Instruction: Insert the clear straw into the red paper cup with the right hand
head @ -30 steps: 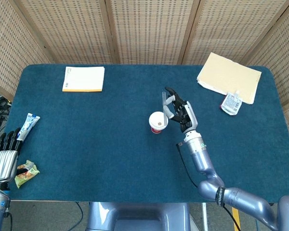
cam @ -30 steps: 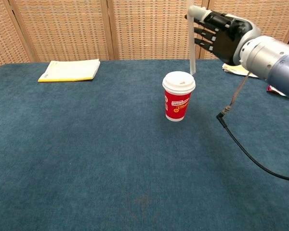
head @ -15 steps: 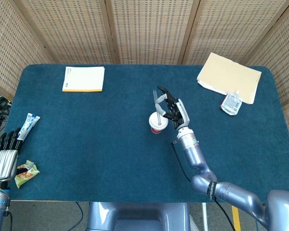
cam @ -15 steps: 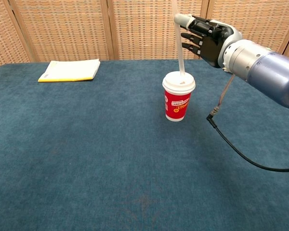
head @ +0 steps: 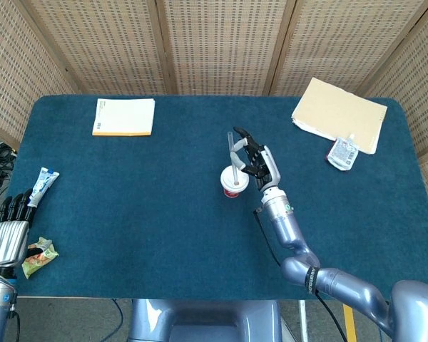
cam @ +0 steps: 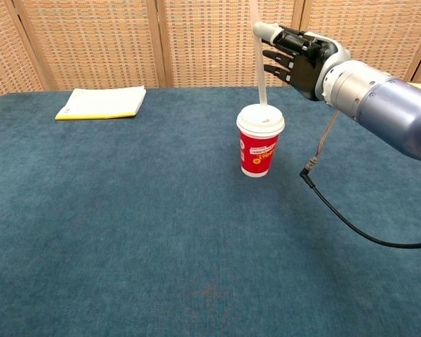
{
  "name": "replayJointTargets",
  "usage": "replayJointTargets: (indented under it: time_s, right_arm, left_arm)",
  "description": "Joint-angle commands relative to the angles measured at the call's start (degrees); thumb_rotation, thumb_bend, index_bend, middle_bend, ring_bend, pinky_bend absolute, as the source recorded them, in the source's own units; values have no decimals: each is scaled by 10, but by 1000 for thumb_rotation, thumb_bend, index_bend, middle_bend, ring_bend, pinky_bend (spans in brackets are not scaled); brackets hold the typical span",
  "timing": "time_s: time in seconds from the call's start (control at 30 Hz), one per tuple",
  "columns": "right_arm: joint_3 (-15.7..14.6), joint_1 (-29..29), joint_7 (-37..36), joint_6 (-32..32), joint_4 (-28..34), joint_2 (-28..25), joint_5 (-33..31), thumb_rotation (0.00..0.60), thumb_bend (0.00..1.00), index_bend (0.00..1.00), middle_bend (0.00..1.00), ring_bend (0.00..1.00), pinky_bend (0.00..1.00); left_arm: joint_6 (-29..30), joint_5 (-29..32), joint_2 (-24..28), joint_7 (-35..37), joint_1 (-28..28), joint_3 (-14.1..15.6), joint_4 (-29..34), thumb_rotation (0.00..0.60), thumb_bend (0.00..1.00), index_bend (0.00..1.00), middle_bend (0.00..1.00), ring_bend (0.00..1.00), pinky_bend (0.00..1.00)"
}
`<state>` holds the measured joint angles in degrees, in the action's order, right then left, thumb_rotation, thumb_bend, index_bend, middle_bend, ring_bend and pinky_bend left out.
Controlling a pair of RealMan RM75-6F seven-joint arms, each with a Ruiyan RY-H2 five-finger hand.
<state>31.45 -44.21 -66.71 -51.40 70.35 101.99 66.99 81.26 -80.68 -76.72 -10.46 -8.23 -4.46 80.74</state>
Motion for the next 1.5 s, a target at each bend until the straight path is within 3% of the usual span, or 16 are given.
replayJointTargets:
  time_s: [0.03, 1.5]
  right_arm:
    - [-1, -2, 1, 2, -3, 2, -1, 600, 583, 641, 212, 0, 0]
    - [-1, -2, -12, 17, -32, 17, -4, 600, 581, 636, 207, 0, 0]
  left_arm:
    - [0, 1, 0, 1, 0, 0, 0, 600, 52, 0, 0, 0, 0]
    - [-3, 6, 3, 6, -1, 3, -1, 600, 52, 0, 0, 0, 0]
